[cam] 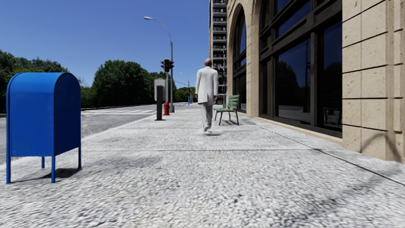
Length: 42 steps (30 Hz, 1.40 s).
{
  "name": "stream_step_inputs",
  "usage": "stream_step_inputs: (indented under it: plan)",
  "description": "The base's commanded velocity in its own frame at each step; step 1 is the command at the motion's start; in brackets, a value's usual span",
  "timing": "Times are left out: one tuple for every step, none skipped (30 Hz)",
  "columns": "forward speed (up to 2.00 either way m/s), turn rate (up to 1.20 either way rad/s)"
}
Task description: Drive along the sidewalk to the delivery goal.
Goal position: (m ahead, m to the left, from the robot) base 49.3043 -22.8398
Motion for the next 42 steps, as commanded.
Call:
stream_step_inputs:
  plan:
    - [2.00,0.00]
    - [2.00,0.00]
    - [2.00,0.00]
    - [2.00,0.00]
    - [2.00,0.00]
    - [2.00,0.00]
    - [2.00,0.00]
    - [2.00,-0.31]
    - [2.00,-0.51]
    - [2.00,-0.51]
    - [2.00,-0.56]
    - [2.00,-0.14]
    - [2.00,0.00]
    - [2.00,0.00]
    - [2.00,0.00]
    - [2.00,0.00]
    - [2.00,0.00]
    - [2.00,0.00]
    - [2.00,0.00]
    - [2.00,0.00]
    - [2.00,0.00]
    - [2.00,0.00]
    - [2.00,0.00]
    - [2.00,0.00]
    - [2.00,0.00]
    - [2.00,0.00]
    - [2.00,0.00]
    - [2.00,0.00]
    - [2.00,0.00]
    - [2.00,0.00]
    - [2.00,0.00]
    - [2.00,0.00]
    - [2.00,0.00]
    - [2.00,0.00]
    - [2.00,0.00]
    - [2.00,0.00]
    - [2.00,0.00]
    - [2.00,0.00]
    - [2.00,0.00]
    - [2.00,0.00]
    - [2.00,0.00]
    - [2.00,0.00]
